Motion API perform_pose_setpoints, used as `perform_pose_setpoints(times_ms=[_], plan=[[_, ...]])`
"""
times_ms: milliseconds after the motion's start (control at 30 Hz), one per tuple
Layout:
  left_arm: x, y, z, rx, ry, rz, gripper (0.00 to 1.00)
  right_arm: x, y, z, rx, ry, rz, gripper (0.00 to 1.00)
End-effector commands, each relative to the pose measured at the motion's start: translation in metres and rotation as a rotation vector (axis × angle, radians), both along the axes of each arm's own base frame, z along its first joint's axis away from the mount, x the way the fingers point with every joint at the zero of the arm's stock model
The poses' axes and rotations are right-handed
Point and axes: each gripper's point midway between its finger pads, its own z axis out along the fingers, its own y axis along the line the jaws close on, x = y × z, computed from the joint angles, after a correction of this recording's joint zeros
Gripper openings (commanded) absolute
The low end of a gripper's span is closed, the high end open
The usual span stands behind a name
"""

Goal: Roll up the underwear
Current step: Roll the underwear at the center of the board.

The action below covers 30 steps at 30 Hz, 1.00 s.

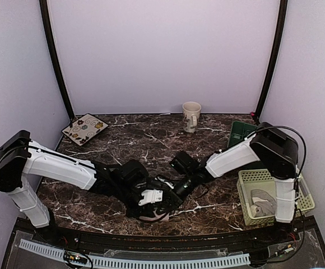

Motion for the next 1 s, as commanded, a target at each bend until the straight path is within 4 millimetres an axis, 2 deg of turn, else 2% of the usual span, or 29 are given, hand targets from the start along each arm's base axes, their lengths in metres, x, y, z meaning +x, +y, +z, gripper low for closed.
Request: perform_pose_setpoints(times_ms=[0,67,133,267,367,433,567,700,767,867,967], plan=[[-0.029,0.016,-0.004,0.097,0.274,-0.036,0.03,0.039,-0.029,0.005,-0.084,-0.242,-0.205,0.38],[-0.037,0.018,-0.004,0.115,0.396,-0.047,0.03,0.041,-0.044,0.018,-0.062,-0.317,-0.265,0.47],[-0.043,0.017,-0.006,0.124,0.506,-0.042,0.03,0.041,-0.062,0.025,-0.061,-0.385,-0.318,0.51],[-0.045,0.021,-0.016,0.172,0.643,-0.023,0.02,0.038,-0.079,0.06,-0.002,-0.577,-0.383,0.51],[-0.037,0.022,-0.019,0.19,0.712,0.008,0.02,0.025,-0.081,0.078,0.023,-0.722,-0.37,0.5],[-0.03,0.023,-0.022,0.195,0.756,0.035,0.02,0.011,-0.079,0.082,0.024,-0.788,-0.334,0.49],[-0.018,0.024,-0.028,0.19,0.815,0.088,0.02,-0.021,-0.07,0.082,0.02,-0.856,-0.208,0.46],[-0.013,0.024,-0.037,0.209,0.838,0.112,0.02,-0.059,-0.061,0.073,-0.012,-0.875,-0.046,0.43],[-0.012,0.023,-0.038,0.205,0.845,0.118,0.02,-0.07,-0.053,0.068,-0.011,-0.895,0.01,0.43],[-0.007,0.019,-0.037,0.188,0.853,0.128,0.02,-0.072,-0.039,0.055,-0.042,-0.938,0.059,0.43],[-0.004,0.016,-0.037,0.177,0.856,0.13,0.02,-0.06,-0.024,0.051,-0.048,-1.008,0.048,0.46]])
